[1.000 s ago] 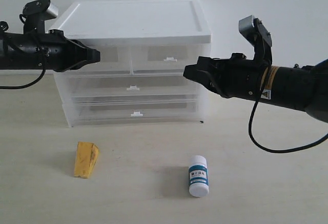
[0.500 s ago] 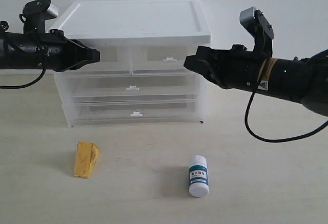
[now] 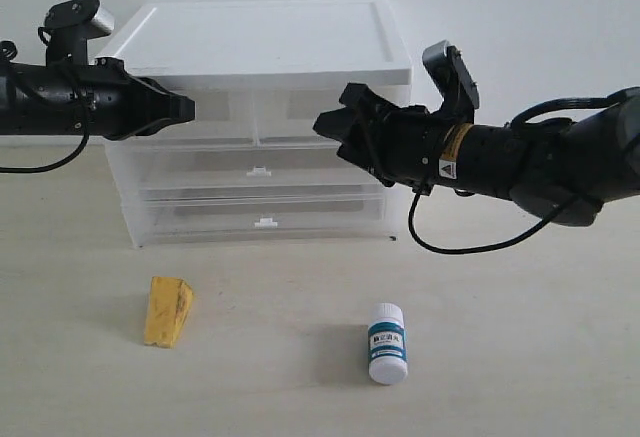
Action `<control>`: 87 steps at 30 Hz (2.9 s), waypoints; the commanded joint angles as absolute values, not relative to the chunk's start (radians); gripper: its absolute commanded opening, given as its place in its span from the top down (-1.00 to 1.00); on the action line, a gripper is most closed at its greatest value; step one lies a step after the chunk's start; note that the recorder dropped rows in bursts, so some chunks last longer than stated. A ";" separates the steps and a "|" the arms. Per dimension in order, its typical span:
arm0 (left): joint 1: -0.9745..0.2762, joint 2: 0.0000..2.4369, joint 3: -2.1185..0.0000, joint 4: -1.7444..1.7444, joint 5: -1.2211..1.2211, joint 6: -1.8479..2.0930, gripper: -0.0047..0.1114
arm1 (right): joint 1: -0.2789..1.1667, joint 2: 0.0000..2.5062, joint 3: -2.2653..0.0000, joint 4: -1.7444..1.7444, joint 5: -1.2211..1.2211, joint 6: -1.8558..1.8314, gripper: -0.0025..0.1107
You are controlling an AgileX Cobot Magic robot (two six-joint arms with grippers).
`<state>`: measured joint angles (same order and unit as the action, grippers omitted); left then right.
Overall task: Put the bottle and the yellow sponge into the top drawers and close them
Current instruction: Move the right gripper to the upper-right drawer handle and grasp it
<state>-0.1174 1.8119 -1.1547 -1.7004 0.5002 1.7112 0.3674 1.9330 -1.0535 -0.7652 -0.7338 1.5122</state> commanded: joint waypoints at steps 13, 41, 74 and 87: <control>-0.114 1.821 -1.172 -1.738 0.407 1.718 0.85 | 0.368 1.931 -1.061 -0.574 -0.755 1.571 0.13; -0.114 1.821 -1.172 -1.729 0.407 1.718 0.85 | 0.401 2.021 -1.141 -0.551 -0.770 1.606 0.58; -0.114 1.821 -1.172 -1.719 0.407 1.718 0.85 | 0.401 2.025 -1.137 -0.638 -0.848 1.650 0.96; -0.114 1.821 -1.172 -1.719 0.387 1.718 0.85 | 0.401 2.023 -1.127 -0.776 -0.917 1.704 0.96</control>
